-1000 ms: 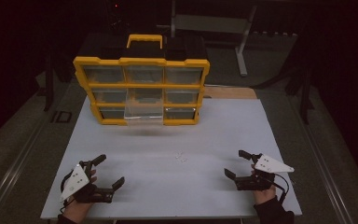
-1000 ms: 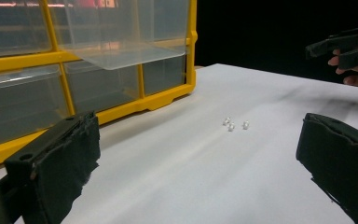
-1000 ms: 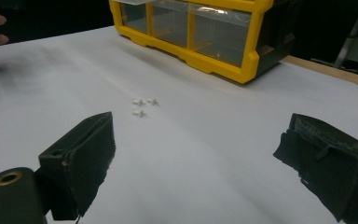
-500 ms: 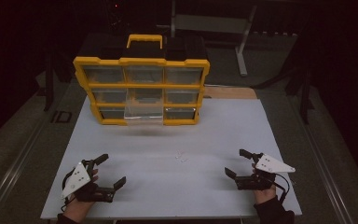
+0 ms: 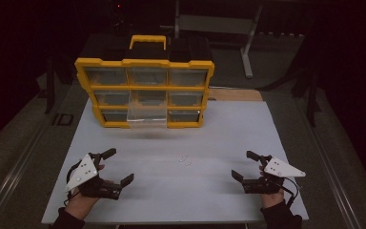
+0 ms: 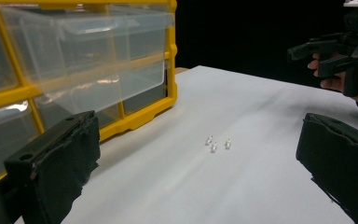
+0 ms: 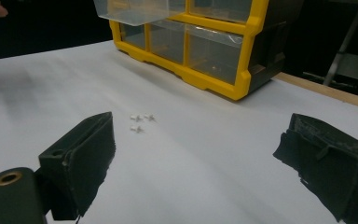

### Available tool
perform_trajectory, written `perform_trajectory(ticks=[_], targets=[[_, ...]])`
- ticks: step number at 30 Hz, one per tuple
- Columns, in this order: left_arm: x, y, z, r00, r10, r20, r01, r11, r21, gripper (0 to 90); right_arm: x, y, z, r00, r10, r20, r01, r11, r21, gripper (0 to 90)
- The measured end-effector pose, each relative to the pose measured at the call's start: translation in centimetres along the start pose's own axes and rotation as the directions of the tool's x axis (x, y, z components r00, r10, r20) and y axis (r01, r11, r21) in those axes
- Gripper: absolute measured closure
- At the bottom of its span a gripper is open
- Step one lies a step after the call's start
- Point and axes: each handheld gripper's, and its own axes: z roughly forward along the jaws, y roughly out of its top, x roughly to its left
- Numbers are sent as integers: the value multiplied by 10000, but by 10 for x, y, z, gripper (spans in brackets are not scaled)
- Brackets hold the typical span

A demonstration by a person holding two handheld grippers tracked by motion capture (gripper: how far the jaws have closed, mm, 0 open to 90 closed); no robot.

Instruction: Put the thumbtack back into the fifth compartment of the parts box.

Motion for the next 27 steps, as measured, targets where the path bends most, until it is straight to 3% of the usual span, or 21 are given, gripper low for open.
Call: perform_trajectory(ticks=[7, 16, 25, 27], targets=[[2, 23, 11, 9984, -426, 366, 410, 9982, 436, 0, 0, 0, 1, 10000, 49, -86, -49, 10000, 22, 88], [-2, 41, 36, 9966, -341, 747, 290, 9972, 684, 0, 0, 0, 2, 9998, 137, -148, -136, 9999, 31, 88], [-11, 45, 72, 9898, -258, 1400, 109, 9944, 1056, 13, 0, -1, 3, 9996, 134, -229, -133, 9999, 34, 88], [-12, 45, 80, 9858, -291, 1651, 109, 9939, 1096, 17, 0, -1, 3, 9996, 146, -224, -144, 9999, 55, 89]])
